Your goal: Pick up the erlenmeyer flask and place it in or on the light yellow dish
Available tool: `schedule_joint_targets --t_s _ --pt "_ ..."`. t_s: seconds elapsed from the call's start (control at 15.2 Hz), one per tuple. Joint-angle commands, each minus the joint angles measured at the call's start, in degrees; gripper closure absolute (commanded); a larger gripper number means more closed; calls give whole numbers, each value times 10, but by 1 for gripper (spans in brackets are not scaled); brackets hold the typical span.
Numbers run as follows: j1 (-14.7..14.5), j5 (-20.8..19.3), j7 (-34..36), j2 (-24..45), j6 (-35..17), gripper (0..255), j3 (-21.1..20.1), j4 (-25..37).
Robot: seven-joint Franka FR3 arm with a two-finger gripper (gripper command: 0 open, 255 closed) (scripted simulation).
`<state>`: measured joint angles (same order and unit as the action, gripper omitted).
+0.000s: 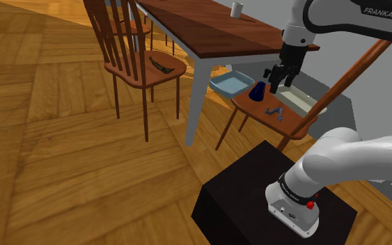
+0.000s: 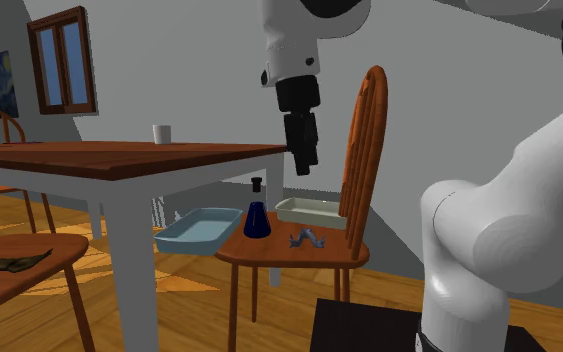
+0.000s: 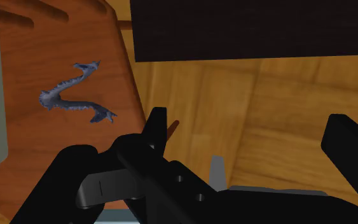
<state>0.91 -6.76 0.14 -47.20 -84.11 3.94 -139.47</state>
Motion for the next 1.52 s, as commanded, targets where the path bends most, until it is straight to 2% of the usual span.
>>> schedule_joint_targets --t_s 0.0,0.4,0.79,1.12,1.45 --pt "0 0 0 0 0 0 0 0" --pt "20 -39 -50 82 -79 0 65 27" --pt "32 -54 -102 180 -151 0 128 79" --pt "37 -44 -151 271 -201 0 178 140" --pt "42 -7 -209 372 -238 0 224 217"
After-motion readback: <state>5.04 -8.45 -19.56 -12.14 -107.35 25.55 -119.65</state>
